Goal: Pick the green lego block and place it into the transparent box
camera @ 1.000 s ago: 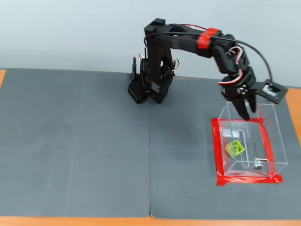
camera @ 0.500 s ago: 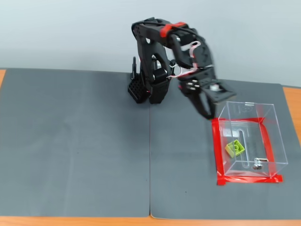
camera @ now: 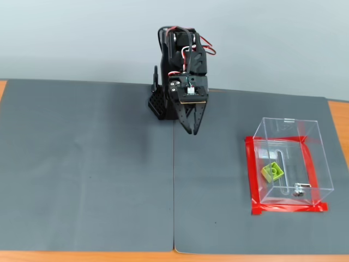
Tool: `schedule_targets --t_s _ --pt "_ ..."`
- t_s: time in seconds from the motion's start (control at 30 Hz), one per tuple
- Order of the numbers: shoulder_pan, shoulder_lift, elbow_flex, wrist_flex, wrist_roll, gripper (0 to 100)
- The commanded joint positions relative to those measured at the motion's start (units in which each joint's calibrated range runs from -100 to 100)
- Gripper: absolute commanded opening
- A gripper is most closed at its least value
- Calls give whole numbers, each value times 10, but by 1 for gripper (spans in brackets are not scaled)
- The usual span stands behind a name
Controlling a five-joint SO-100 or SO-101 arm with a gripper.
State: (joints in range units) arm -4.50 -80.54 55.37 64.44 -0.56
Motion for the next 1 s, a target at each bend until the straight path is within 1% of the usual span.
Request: schedule_targets --t_s 0.0,0.13,0.4,0.7,0.87,0.97 --pt "30 -77 81 -7 0 2" --pt "28 -182 182 -7 1 2" --pt "26 -189 319 -7 0 2" --pt "26 -189 401 -6 1 2" --pt "26 -189 403 -4 1 2" --pt "26 -189 399 18 1 2"
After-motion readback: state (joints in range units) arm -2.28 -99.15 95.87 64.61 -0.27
